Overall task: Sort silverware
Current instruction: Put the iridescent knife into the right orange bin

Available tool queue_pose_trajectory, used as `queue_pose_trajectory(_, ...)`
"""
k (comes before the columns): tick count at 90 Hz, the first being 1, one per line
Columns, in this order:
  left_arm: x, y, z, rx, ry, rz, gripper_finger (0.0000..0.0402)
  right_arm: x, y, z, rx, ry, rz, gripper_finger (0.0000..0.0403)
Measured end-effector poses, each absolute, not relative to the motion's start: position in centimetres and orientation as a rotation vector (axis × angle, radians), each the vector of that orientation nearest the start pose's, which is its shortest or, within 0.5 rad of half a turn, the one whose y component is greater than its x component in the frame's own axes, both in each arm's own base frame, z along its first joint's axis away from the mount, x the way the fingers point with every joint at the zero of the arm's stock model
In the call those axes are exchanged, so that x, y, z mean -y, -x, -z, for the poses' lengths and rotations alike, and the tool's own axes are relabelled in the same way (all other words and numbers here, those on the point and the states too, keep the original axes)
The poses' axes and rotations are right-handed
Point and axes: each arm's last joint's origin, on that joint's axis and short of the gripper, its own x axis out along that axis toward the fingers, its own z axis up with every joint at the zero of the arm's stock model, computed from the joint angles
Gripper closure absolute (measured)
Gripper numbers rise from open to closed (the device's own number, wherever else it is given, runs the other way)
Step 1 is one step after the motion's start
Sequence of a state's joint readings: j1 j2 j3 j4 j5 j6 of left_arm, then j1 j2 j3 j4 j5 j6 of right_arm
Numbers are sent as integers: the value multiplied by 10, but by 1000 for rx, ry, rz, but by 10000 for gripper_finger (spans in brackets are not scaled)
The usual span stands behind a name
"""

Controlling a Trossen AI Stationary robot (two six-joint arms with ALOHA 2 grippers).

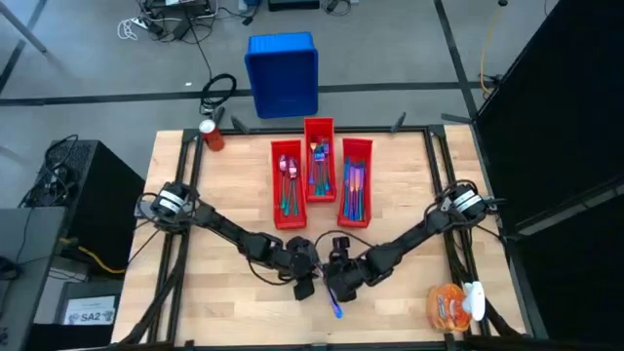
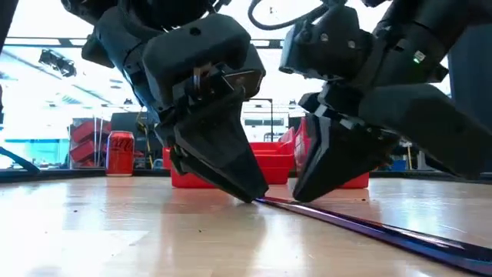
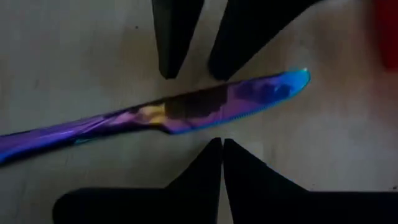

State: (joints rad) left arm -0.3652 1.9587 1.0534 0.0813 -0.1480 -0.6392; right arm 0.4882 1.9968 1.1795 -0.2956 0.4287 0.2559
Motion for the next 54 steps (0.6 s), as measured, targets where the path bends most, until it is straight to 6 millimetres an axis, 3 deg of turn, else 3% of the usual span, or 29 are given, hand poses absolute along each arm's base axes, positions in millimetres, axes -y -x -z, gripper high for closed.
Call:
queue_pose_trajectory(23,132,-360,-121,-826,385,-71,280,-163,-350,-111,-1021,196,26,402)
queue_pose_trajectory(54,133,-362,-114,-818,393,-64,280,-166,-357,-110,-965,145,-44,402)
